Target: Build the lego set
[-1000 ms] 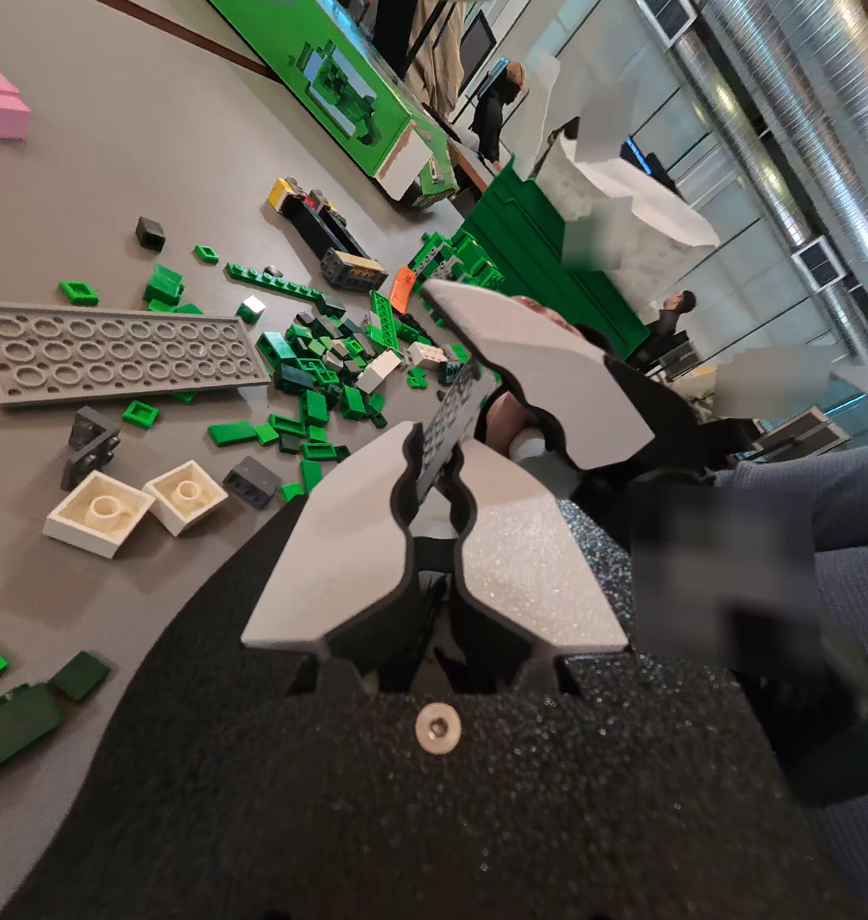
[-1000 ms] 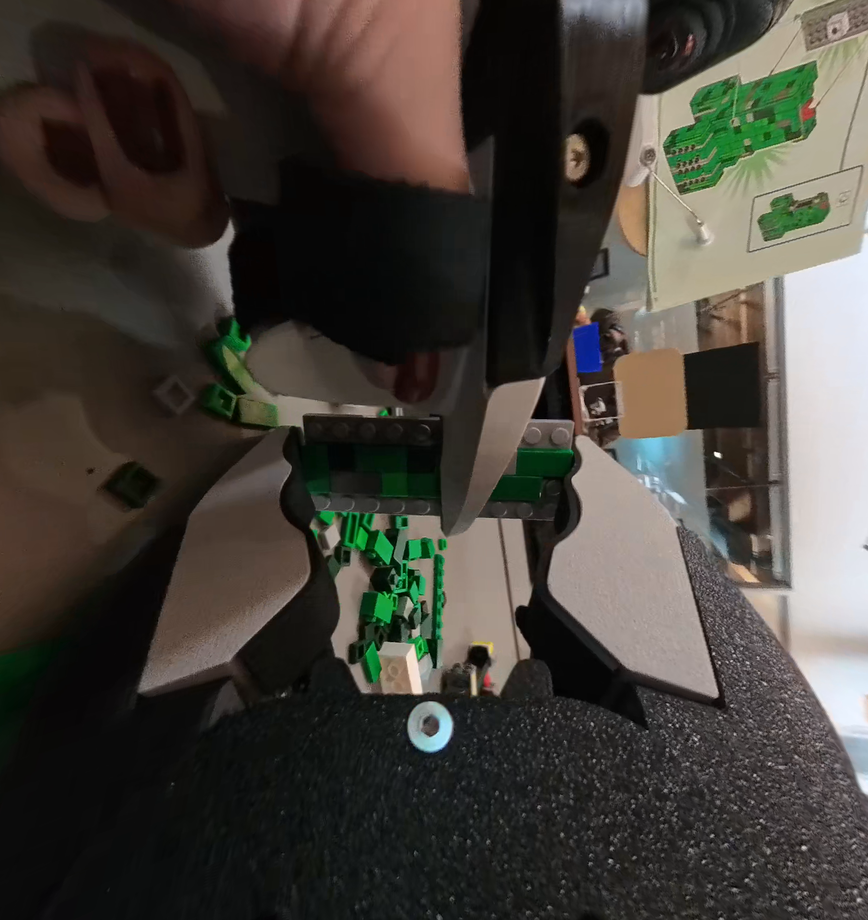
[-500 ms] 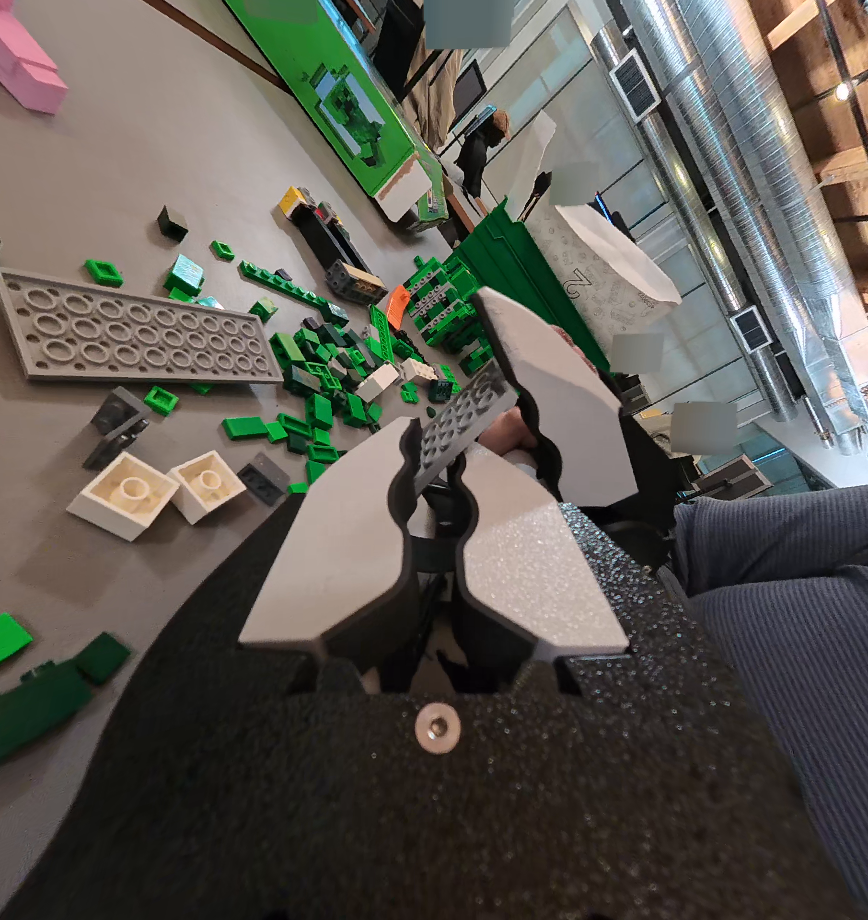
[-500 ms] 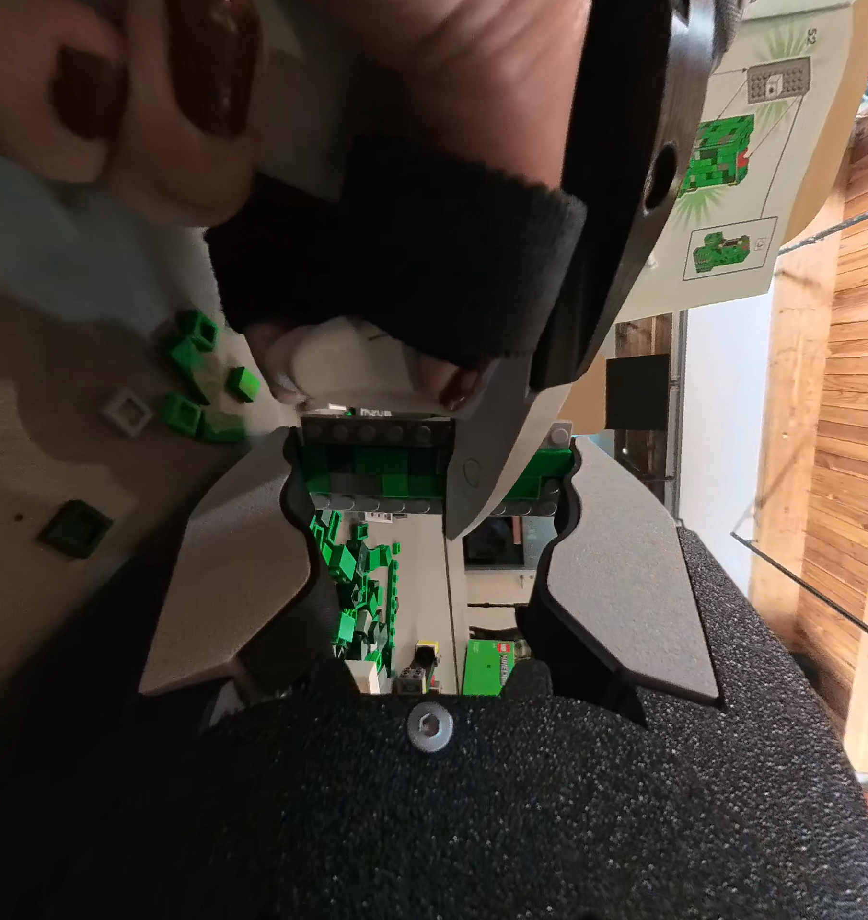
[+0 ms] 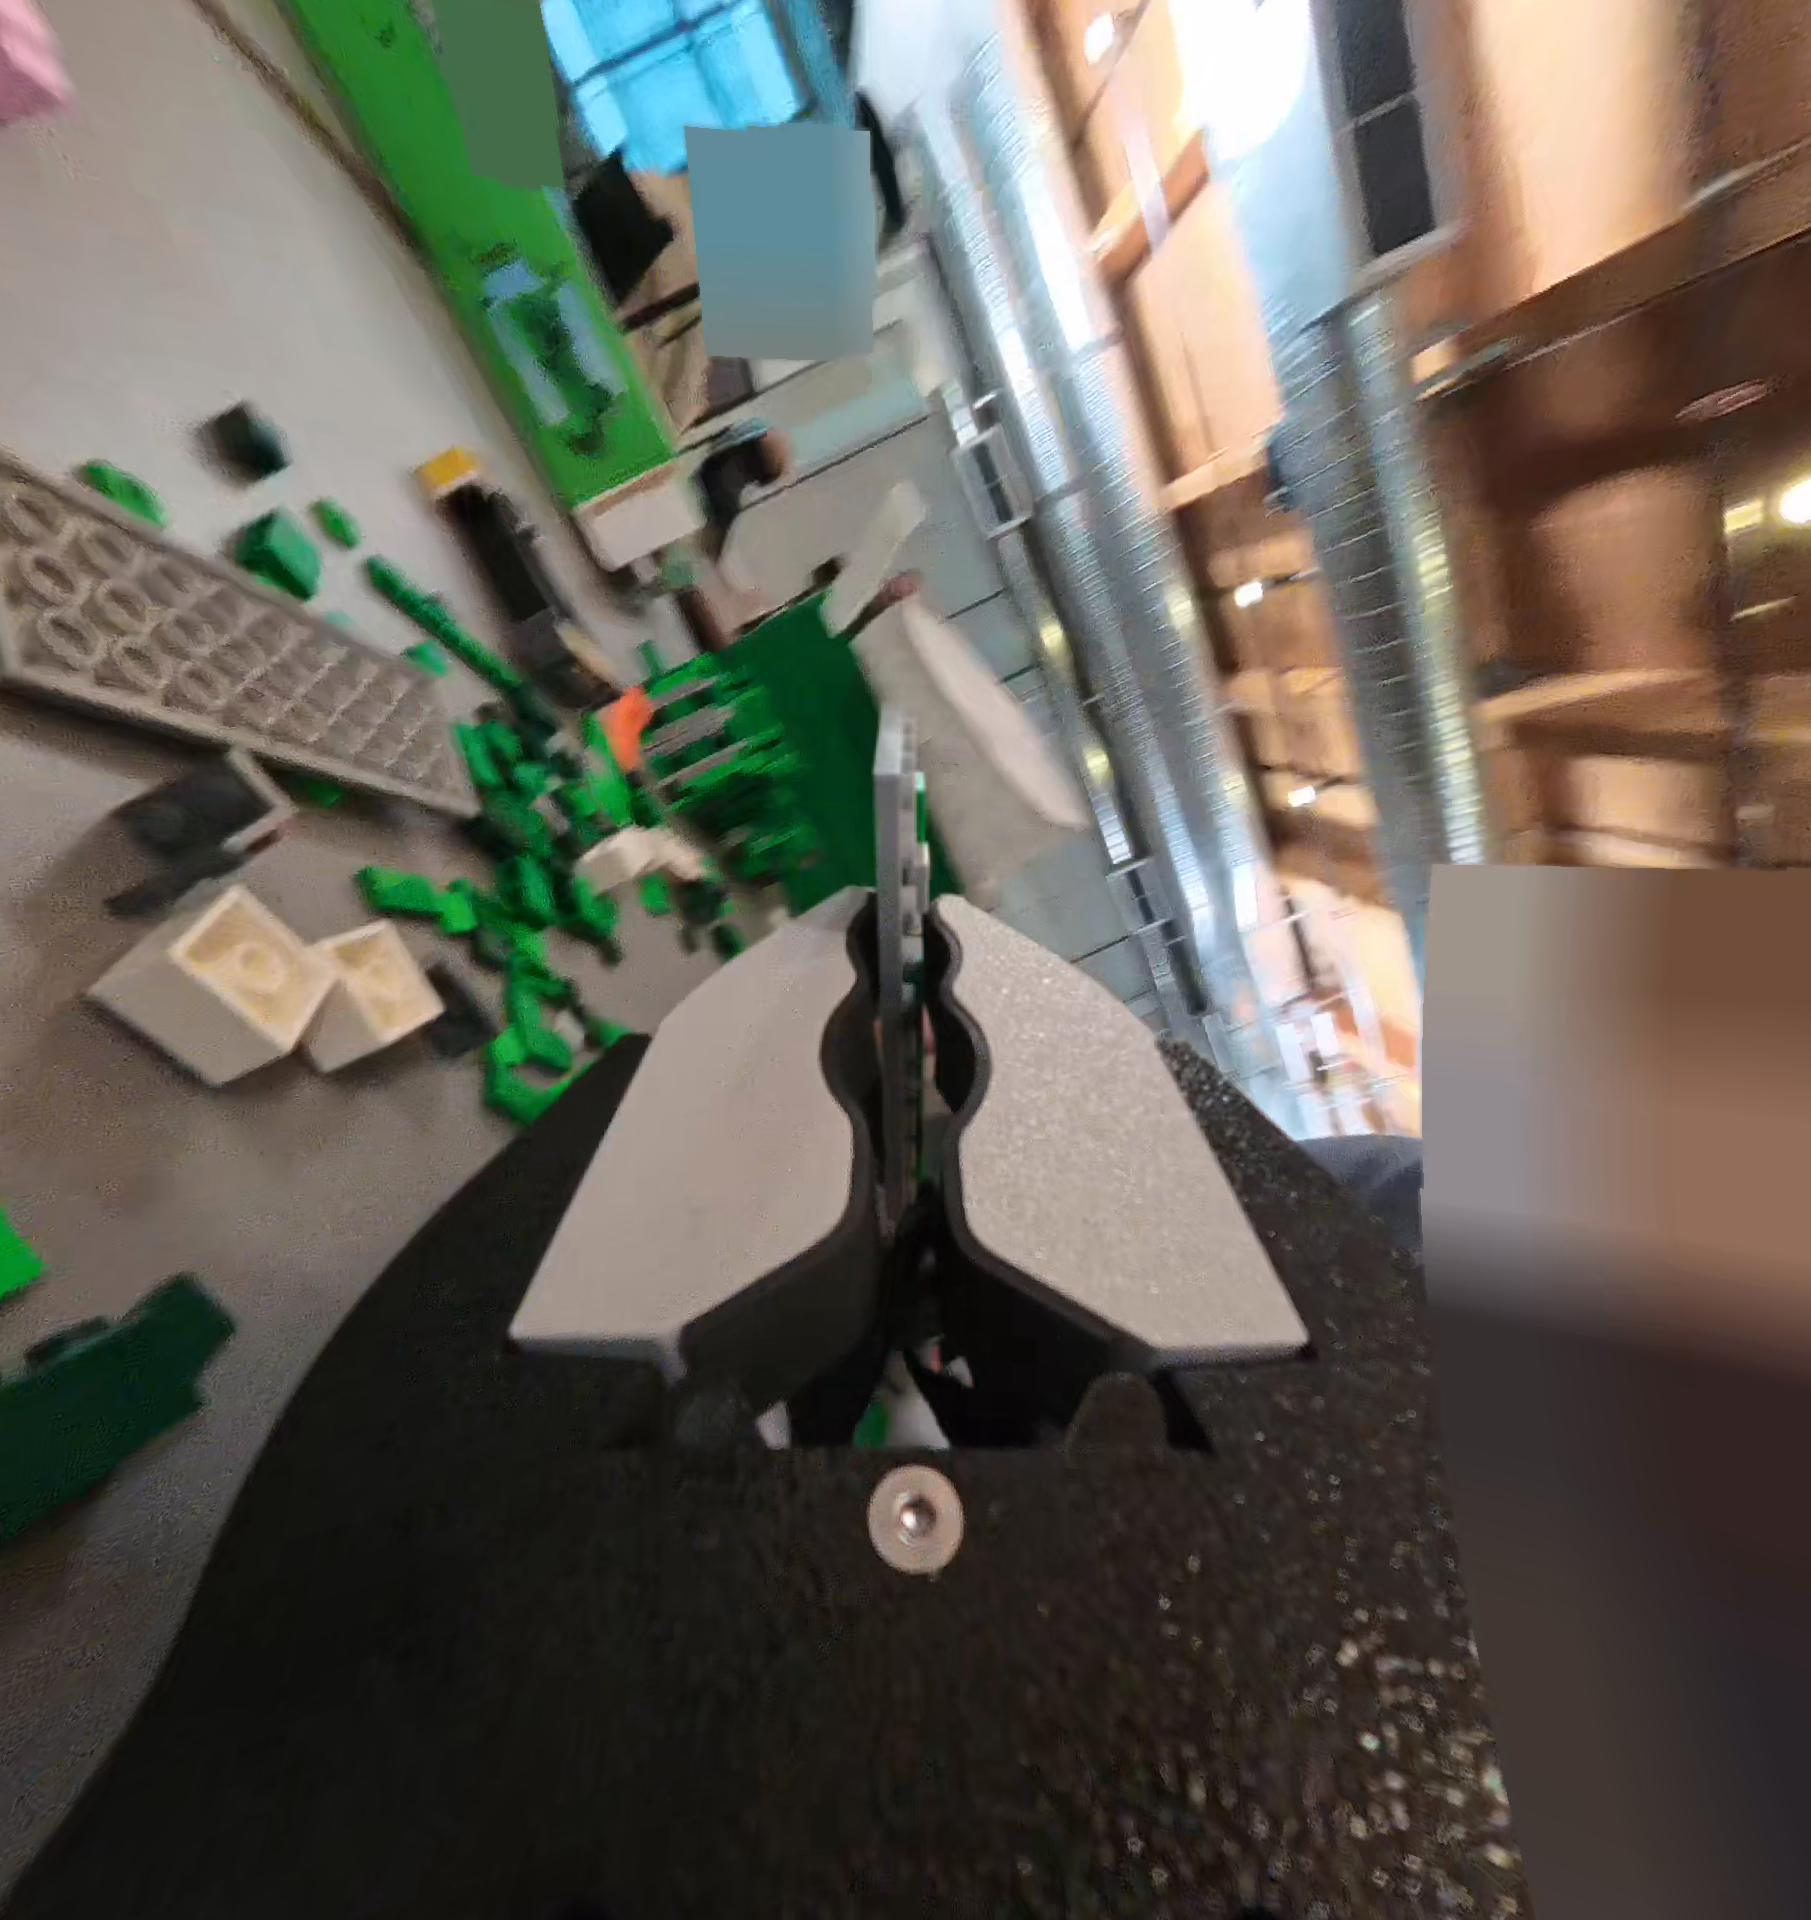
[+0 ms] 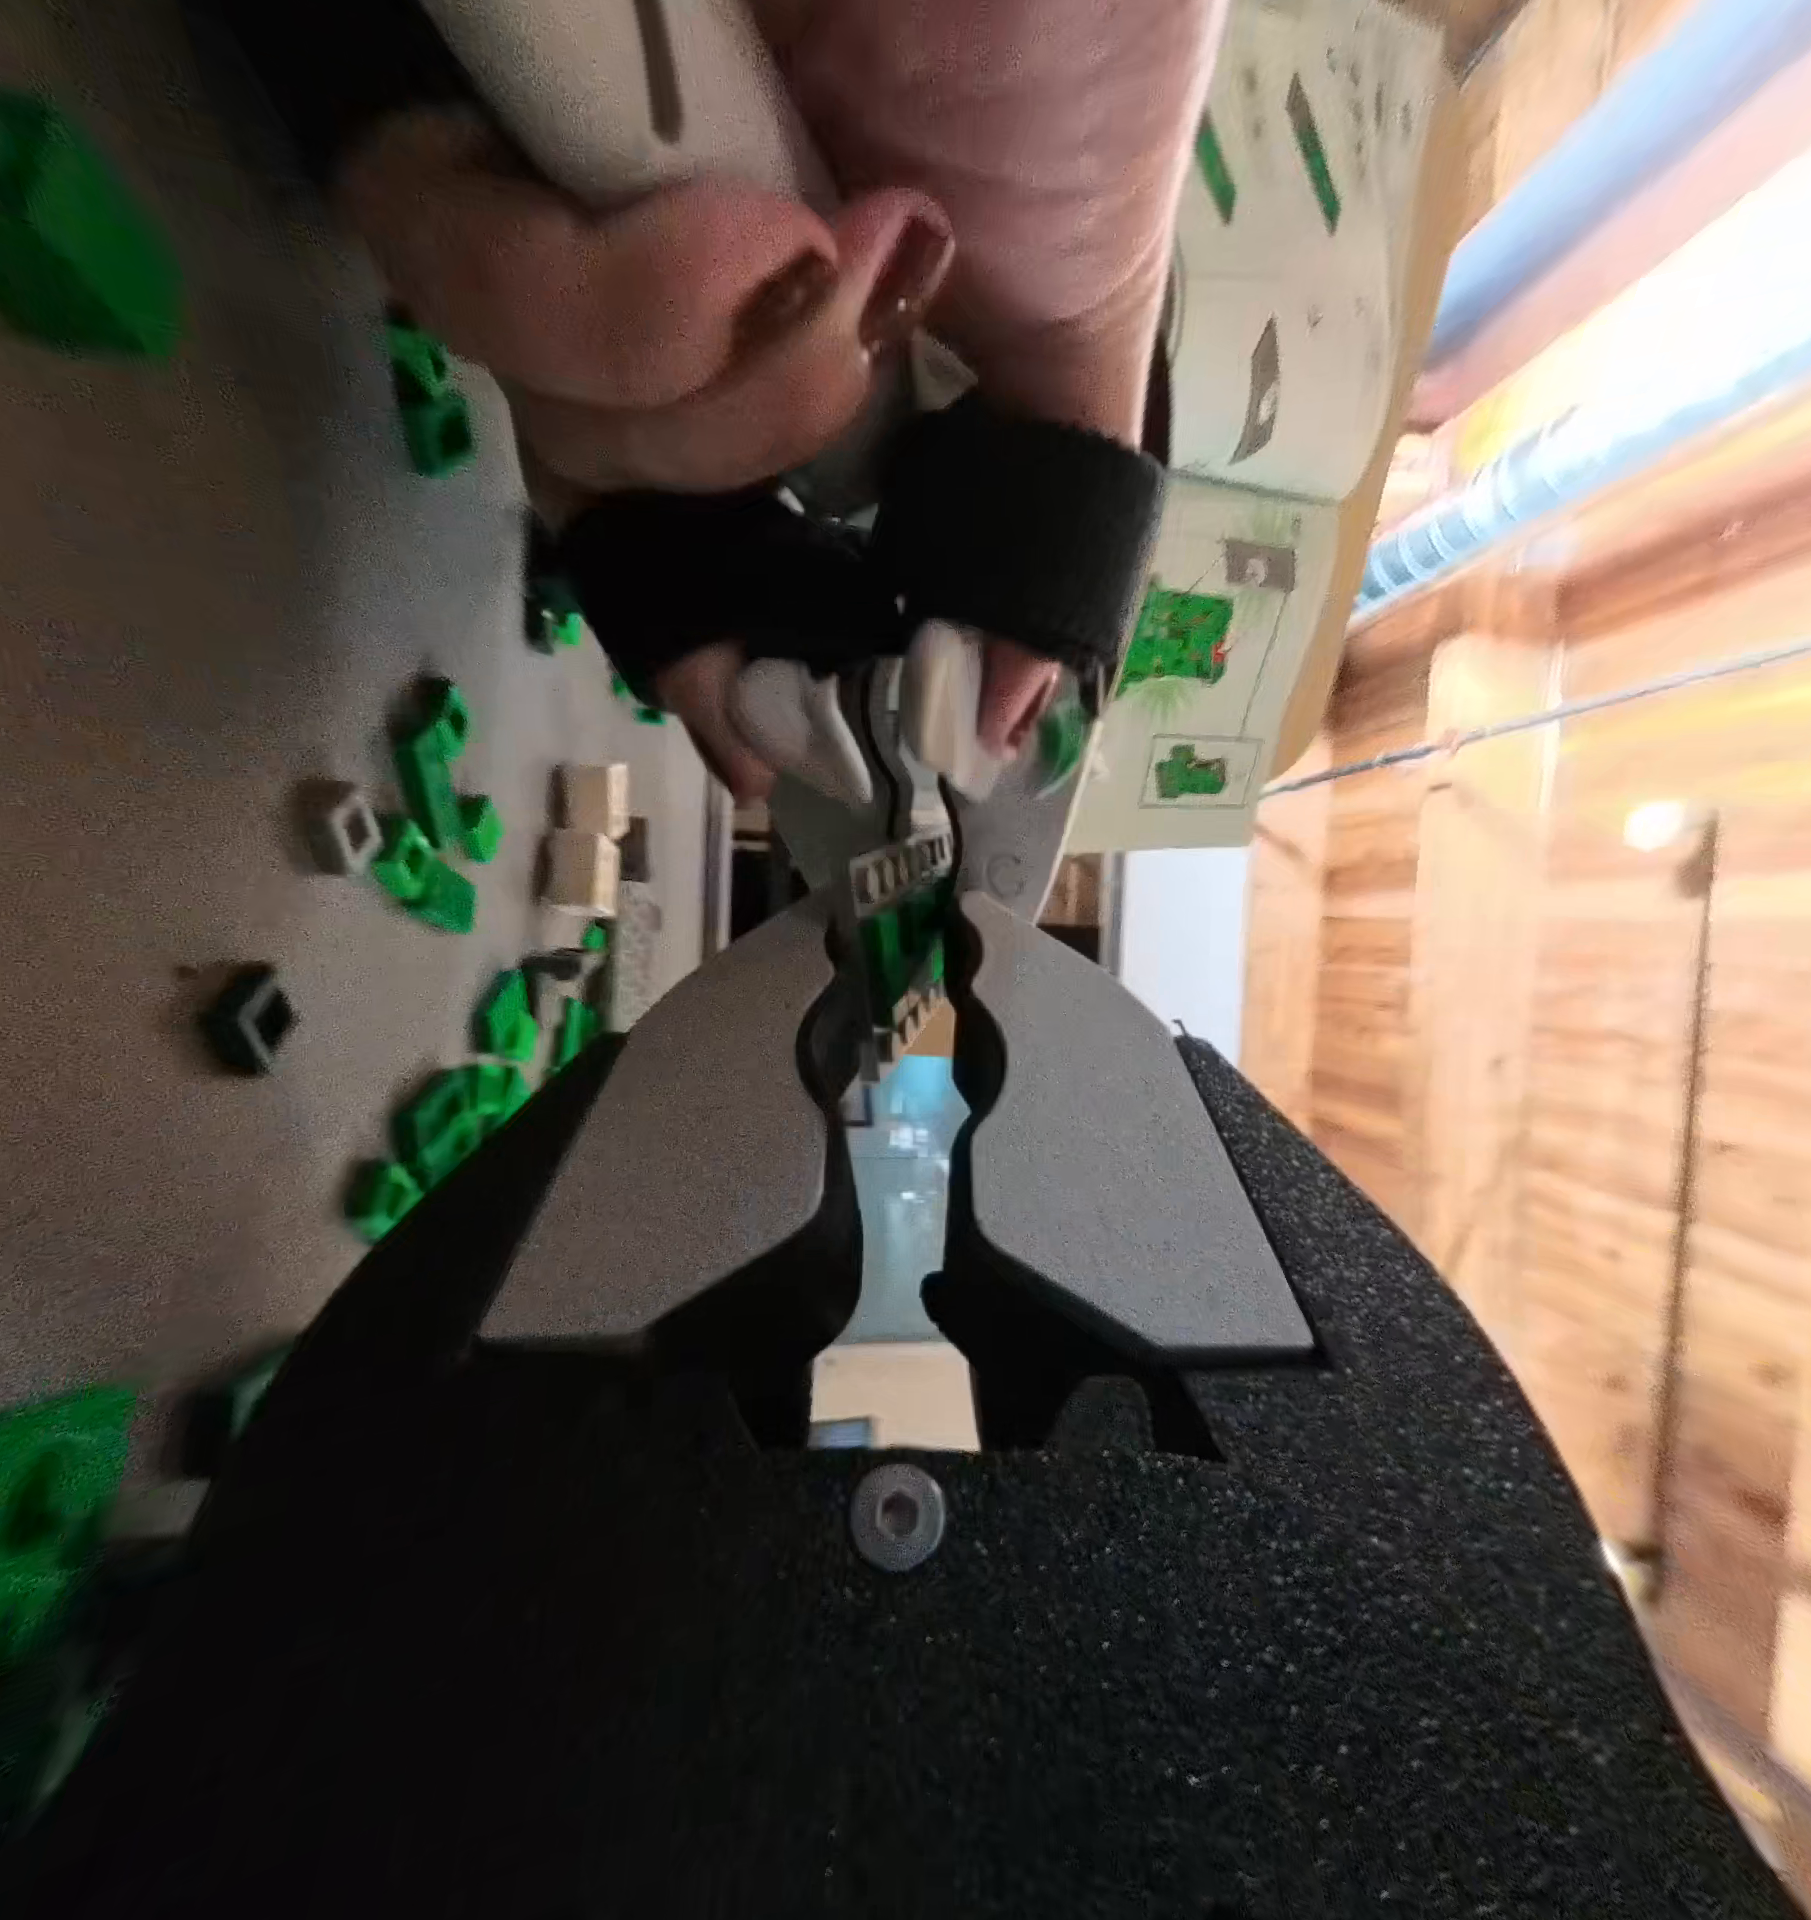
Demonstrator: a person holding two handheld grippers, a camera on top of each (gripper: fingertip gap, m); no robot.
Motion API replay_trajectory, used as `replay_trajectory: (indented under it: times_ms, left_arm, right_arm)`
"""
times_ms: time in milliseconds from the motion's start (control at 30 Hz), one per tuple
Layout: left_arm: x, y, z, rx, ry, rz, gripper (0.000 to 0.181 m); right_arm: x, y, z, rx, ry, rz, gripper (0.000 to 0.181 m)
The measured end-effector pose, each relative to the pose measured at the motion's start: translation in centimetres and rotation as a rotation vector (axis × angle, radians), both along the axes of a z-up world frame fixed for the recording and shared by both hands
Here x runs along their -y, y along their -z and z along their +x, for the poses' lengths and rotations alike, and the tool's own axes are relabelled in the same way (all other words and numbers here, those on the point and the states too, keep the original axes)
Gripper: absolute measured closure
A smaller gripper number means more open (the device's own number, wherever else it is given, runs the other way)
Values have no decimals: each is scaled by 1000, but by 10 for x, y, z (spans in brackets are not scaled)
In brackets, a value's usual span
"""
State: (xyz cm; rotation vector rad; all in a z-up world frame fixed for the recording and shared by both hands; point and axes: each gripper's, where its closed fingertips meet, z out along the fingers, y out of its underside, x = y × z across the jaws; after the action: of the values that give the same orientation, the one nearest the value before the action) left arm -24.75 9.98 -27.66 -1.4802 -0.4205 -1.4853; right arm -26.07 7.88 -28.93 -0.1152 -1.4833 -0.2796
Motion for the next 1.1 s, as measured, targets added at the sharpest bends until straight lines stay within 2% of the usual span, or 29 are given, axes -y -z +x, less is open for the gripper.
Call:
replay_trajectory:
  times_ms: [67,133,367,500,633,767,900,1000,1100]
  left_arm:
    - [-2,5,0,-104,-39,-18,175]
    - [-3,7,-1,-115,-53,-29,175]
    - [-4,1,-16,-201,-194,35,175]
    - [-2,-6,-20,-277,-252,103,176]
    - [1,-15,-25,-264,-288,168,176]
    - [3,-20,-29,-237,-315,205,176]
    - [3,-24,-25,-271,-329,240,176]
    - [4,-30,-15,-264,-291,283,176]
    - [5,-34,-9,-247,-262,311,175]
  right_arm:
    - [0,5,1,30,-40,-82,165]
    - [0,9,0,62,-51,-154,159]
    - [-25,13,-1,90,29,-356,141]
    - [-38,17,2,109,46,-526,141]
    - [-37,12,9,125,-30,-822,141]
    - [-17,-4,13,151,-181,-1216,130]
    - [-3,-1,7,188,-156,-1359,119]
    - [1,5,4,200,-112,-1372,128]
    - [4,-3,8,189,-164,-1387,146]
